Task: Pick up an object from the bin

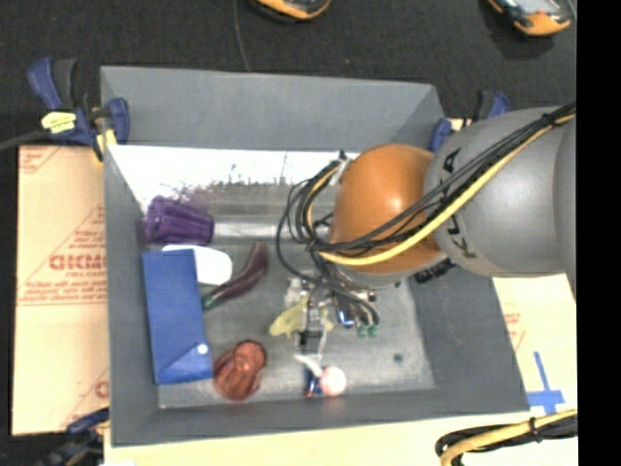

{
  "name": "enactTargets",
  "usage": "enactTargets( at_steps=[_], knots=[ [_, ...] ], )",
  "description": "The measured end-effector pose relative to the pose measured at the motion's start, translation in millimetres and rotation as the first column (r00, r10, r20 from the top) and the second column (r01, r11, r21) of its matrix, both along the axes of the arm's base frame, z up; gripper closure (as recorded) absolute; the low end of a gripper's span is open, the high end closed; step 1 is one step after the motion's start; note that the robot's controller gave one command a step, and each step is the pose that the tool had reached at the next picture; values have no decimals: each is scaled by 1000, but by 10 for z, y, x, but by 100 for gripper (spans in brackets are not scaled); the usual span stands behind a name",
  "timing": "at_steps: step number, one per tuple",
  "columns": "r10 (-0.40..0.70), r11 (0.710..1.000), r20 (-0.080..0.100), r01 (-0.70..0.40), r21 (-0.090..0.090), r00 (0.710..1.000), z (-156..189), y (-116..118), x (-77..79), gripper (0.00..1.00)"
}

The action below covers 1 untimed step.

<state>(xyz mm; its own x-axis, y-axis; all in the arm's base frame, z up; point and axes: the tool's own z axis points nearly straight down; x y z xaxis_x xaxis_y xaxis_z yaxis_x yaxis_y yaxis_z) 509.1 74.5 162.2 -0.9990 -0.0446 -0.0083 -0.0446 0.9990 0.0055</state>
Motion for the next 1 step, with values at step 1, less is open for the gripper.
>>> enactTargets(
  at_steps=[1],
  knots=[
    [-12, 1000, -1, 12, 0, 1000, 761, -113, -150, 100]
  ],
)
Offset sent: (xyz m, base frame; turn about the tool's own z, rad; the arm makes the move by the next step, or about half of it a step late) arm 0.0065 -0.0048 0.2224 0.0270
